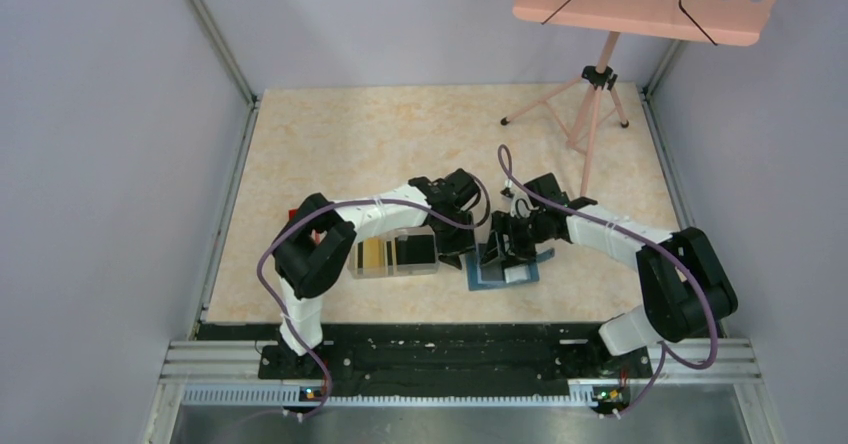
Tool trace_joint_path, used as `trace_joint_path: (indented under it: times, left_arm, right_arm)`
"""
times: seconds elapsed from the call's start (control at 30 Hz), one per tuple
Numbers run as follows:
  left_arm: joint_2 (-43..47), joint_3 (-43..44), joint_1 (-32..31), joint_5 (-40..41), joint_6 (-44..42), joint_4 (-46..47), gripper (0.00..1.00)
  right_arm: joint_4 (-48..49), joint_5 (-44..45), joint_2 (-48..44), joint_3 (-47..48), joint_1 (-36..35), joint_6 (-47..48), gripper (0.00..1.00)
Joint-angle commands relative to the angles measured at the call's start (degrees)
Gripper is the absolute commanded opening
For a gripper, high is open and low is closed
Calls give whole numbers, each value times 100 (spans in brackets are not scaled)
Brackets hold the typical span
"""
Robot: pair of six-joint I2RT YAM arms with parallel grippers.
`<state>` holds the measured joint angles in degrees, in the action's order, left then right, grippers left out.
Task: Put the credit cards into the card holder
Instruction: Insert the credit card into the card holder, then turn over the card slot in the card holder.
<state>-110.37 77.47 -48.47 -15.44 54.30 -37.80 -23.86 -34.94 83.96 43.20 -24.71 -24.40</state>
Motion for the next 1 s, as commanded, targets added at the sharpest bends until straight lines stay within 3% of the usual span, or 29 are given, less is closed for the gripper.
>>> trace_joint_path:
  times: [0.0,0.17,0.47,0.57,0.67,0.83,0.97]
  left_arm:
    - [155,455,-5,703,-93,-824,45]
    - [69,803,-9,1147,-298,-1516,46]
    - [329,-119,37,-519,145,702,47]
    - [232,-253,69,-655,213,910,47]
    - [168,-329,98,-748,222,1033,43]
    - [70,-330,117,-763,226,1072,33]
    - [36,-276,112,-579,150,831,34]
  right_arm:
    - [-52,-86,-183,186,-87,119,63]
    - [61,-248,-47,145,-95,124,65]
    - [-28,-87,-78,195,-93,163,71]
    - [-134,111,-107,199,-84,255,69]
    - [-139,205,-95,160,-84,303,57]
    - [-60,373,182,79,-83,401,29]
    - [143,310,562,-6,-78,395,12]
